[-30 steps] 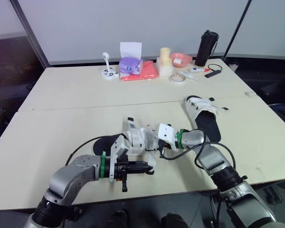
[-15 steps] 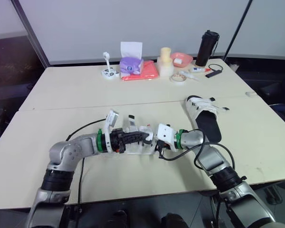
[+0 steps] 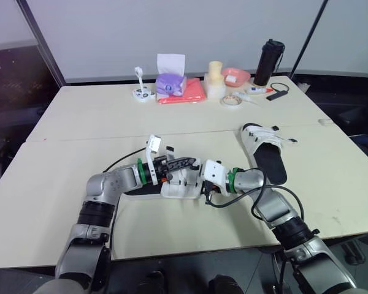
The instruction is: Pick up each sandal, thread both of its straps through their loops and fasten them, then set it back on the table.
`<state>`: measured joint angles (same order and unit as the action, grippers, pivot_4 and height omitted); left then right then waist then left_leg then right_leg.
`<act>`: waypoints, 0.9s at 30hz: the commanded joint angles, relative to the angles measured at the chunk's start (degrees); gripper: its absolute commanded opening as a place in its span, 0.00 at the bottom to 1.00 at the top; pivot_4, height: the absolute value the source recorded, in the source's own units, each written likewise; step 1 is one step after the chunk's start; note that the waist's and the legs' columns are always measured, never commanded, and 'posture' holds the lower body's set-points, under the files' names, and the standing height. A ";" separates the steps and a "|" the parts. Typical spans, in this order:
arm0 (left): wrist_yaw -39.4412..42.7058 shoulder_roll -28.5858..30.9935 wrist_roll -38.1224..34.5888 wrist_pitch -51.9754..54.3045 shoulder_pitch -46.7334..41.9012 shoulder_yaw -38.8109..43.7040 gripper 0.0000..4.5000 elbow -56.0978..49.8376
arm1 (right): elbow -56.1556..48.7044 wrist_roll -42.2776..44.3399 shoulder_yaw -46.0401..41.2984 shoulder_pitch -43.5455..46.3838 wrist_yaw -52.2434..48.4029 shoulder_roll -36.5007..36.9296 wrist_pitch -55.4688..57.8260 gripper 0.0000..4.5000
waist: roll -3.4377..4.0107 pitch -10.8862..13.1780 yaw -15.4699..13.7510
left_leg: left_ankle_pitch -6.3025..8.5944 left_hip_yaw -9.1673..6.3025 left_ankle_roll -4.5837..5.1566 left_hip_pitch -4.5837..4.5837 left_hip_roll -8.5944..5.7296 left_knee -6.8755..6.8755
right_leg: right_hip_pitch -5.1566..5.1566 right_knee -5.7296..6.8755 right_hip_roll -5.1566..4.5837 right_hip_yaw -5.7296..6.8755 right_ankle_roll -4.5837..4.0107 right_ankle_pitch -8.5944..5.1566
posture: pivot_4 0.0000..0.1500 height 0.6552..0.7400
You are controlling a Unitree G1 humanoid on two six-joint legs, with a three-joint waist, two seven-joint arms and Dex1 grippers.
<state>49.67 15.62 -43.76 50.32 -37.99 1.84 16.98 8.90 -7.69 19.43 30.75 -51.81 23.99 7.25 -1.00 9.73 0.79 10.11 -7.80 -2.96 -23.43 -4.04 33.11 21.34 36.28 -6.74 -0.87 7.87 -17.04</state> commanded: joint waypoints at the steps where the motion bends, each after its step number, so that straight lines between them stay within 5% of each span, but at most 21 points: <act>1: -0.12 0.06 0.86 -5.04 -2.88 3.39 0.01 -0.95 | 1.78 -1.24 2.22 -2.61 -0.94 0.93 2.34 0.00 | 0.00 0.00 0.00 | 0.00 0.00 0.00 0.00 0.00 0.00 | -0.01 0.00 0.00 0.00 0.00 0.00 | 1.00 1.00; 8: -2.93 -0.73 3.26 -4.85 -3.10 3.36 0.07 1.04 | 2.17 -1.31 2.33 -2.06 -1.02 0.86 2.31 0.00 | 0.00 0.00 -0.03 | 0.00 -0.01 0.00 0.00 0.00 0.02 | -0.01 0.01 0.00 0.00 0.01 0.01 | 1.00 1.00; 10: -3.22 -0.84 3.82 -4.77 -2.97 2.93 0.20 0.85 | 2.20 -1.29 2.31 -1.96 -1.08 0.89 2.32 0.00 | 0.00 0.00 -0.03 | -0.01 -0.01 0.00 0.00 -0.01 0.03 | -0.02 0.01 0.00 0.01 0.01 0.01 | 1.00 1.00; 17: -4.03 -1.38 7.12 -6.69 -1.70 0.64 0.98 -0.89 | 2.27 -1.34 2.40 -1.97 -1.21 0.91 2.30 0.00 | 0.00 -0.02 0.02 | -0.01 0.00 -0.01 0.01 -0.01 0.02 | -0.03 0.02 0.00 0.02 0.02 0.01 | 1.00 1.00; 27: -4.75 -1.61 11.53 -12.56 -3.36 0.28 0.99 -1.97 | 2.30 -1.29 2.43 -1.93 -1.06 0.62 2.49 0.00 | 0.00 -0.02 0.01 | -0.01 0.00 -0.01 0.01 -0.01 0.02 | -0.03 0.02 0.00 0.02 0.02 0.01 | 1.00 1.00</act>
<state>43.96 13.46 -32.96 39.76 -39.22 2.15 16.65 8.76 -7.71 19.51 30.76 -51.91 24.02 7.64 -0.99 9.71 0.80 10.10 -7.81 -2.96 -23.42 -4.05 33.14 21.31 36.30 -6.74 -0.84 7.89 -17.03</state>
